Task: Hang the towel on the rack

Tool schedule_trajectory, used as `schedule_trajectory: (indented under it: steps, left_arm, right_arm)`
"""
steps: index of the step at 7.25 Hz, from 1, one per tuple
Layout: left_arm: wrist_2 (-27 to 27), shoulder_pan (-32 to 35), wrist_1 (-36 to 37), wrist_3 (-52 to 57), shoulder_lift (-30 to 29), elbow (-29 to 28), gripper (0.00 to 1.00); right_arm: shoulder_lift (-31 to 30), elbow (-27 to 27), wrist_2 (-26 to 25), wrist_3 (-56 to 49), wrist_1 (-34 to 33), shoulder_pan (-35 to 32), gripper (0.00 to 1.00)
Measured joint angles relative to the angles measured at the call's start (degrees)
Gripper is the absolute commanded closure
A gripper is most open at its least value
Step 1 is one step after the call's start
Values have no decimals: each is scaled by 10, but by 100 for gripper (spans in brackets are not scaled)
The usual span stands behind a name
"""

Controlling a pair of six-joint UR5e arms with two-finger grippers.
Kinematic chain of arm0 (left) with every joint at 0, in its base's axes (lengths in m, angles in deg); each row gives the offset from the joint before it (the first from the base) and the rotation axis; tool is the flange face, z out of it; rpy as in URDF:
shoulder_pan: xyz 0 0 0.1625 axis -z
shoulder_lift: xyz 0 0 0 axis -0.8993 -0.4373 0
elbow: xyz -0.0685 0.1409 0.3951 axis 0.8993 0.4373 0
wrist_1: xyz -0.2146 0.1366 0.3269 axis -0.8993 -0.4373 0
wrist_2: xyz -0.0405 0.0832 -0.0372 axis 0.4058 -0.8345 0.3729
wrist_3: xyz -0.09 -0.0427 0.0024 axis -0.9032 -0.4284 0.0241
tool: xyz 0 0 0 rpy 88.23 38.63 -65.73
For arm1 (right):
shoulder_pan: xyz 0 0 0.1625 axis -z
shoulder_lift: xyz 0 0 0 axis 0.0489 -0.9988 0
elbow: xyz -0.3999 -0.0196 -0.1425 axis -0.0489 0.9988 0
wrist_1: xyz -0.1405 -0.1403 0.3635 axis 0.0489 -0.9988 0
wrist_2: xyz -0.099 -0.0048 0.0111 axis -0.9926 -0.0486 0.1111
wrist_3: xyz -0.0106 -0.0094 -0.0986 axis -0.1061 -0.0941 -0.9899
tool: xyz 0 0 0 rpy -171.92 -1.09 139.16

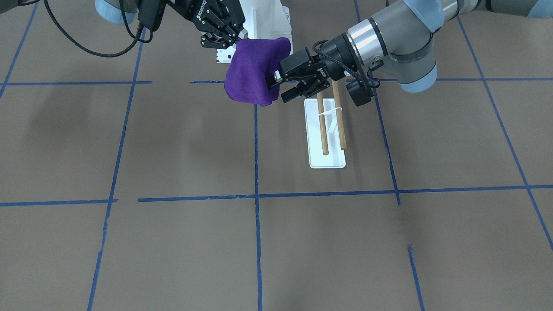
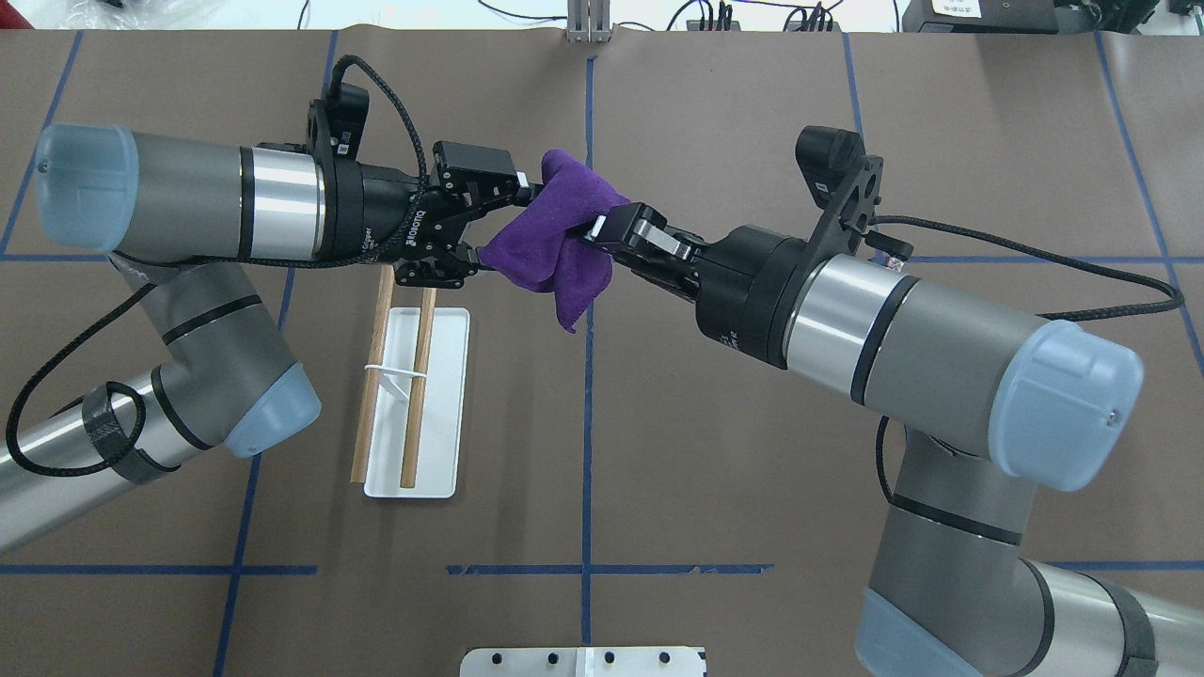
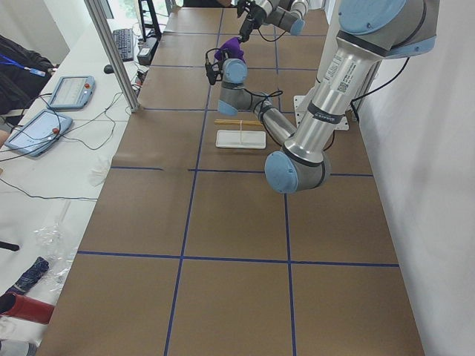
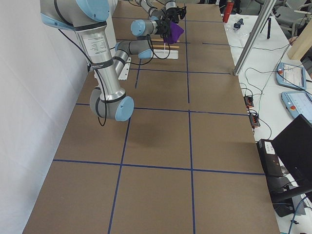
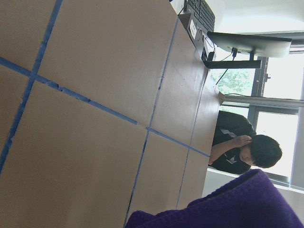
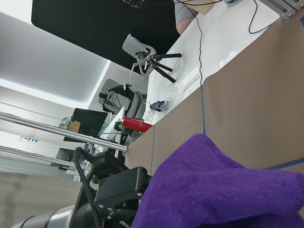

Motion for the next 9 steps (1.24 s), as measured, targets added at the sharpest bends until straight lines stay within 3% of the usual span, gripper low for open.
schedule_trajectory:
  steps: [9]
  left_arm:
    - [0,1,1,-1,-17,2,12]
  right_arm:
    - [-8,1,0,-22,-4,15,100]
